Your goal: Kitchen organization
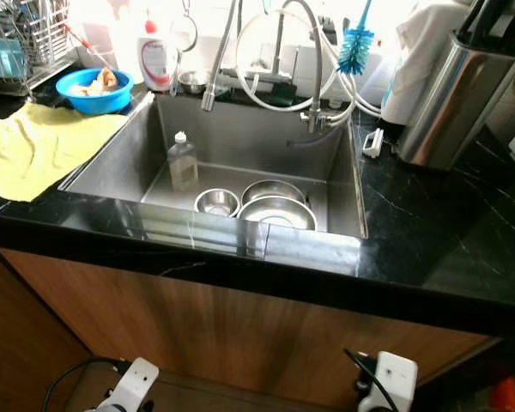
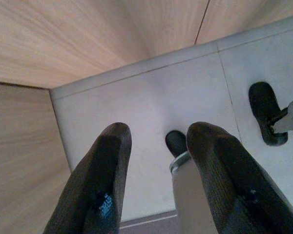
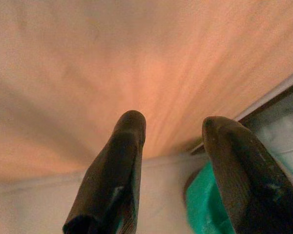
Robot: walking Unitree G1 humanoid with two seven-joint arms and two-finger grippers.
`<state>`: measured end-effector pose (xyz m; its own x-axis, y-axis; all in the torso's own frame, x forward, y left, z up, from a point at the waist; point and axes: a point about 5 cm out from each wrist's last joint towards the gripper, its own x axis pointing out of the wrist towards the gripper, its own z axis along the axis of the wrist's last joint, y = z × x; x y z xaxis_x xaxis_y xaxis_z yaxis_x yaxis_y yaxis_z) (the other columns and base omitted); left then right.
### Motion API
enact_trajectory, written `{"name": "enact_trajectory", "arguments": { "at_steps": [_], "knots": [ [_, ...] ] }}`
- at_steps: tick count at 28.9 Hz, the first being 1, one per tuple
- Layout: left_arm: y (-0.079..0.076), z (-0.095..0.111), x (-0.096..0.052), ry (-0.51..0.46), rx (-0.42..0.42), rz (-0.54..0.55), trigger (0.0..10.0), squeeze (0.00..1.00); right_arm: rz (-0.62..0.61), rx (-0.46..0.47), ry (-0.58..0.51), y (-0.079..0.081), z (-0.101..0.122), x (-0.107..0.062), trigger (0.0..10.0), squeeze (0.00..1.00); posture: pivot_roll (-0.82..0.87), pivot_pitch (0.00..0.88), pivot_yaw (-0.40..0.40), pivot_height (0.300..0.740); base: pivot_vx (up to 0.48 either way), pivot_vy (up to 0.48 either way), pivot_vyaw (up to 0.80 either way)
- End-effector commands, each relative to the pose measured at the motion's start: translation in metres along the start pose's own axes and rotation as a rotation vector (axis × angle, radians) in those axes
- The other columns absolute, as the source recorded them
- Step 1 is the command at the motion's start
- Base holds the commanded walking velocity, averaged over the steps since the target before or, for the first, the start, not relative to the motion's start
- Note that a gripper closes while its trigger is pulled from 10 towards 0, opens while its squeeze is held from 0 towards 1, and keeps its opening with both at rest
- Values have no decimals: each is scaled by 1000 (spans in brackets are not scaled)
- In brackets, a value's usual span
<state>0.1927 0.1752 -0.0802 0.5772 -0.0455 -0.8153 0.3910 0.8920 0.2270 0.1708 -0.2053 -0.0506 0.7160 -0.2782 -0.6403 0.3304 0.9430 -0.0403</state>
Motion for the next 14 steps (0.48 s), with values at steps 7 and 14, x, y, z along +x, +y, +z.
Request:
{"name": "enact_trajectory", "arguments": {
  "at_steps": [7, 14],
  "knots": [
    [0, -3, 0, 13, 12, 6, 10000, 0, 85, -57, 131, 11, -21, 16, 10000, 0, -134, 4, -76, 740, 0, 0, 0],
    [1, -9, -1, 30, -119, 62, 10000, 0, 111, -72, 218, 15, -39, 13, 10000, 0, -125, 3, -80, 740, 0, 0, 0]
  ]
}}
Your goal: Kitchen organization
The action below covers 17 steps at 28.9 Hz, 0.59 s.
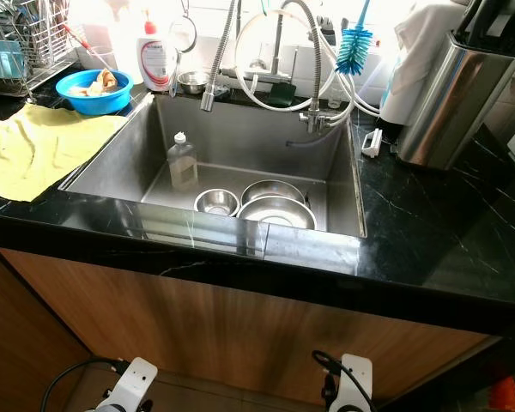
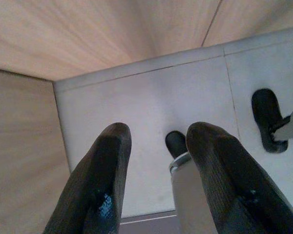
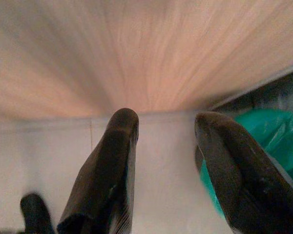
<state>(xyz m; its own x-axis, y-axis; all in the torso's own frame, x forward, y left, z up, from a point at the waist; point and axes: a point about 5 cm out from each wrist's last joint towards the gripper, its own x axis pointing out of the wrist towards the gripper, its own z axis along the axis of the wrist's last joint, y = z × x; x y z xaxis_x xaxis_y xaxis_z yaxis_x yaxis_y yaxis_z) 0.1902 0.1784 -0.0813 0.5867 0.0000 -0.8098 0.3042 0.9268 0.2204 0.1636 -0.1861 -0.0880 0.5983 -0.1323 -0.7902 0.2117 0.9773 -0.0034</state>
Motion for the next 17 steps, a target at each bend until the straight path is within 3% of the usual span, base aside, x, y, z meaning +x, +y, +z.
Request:
{"name": "enact_trajectory", "arguments": {
  "at_steps": [1, 6, 17],
  "knots": [
    [0, -6, -1, 28, -65, 28, 10000, 0, -1, -2, 14, -2, -5, -1, 10000, 0, -121, 4, -82, 740, 0, 0, 0],
    [0, -12, -2, 58, -194, 69, 10000, 0, 37, 16, 45, 4, -19, -4, 10000, 0, -130, 4, -75, 740, 0, 0, 0],
    [2, -10, -2, 13, -281, 120, 10000, 0, 24, 43, 84, -5, -32, -7, 10000, 0, -132, 0, -70, 740, 0, 0, 0]
  ]
}}
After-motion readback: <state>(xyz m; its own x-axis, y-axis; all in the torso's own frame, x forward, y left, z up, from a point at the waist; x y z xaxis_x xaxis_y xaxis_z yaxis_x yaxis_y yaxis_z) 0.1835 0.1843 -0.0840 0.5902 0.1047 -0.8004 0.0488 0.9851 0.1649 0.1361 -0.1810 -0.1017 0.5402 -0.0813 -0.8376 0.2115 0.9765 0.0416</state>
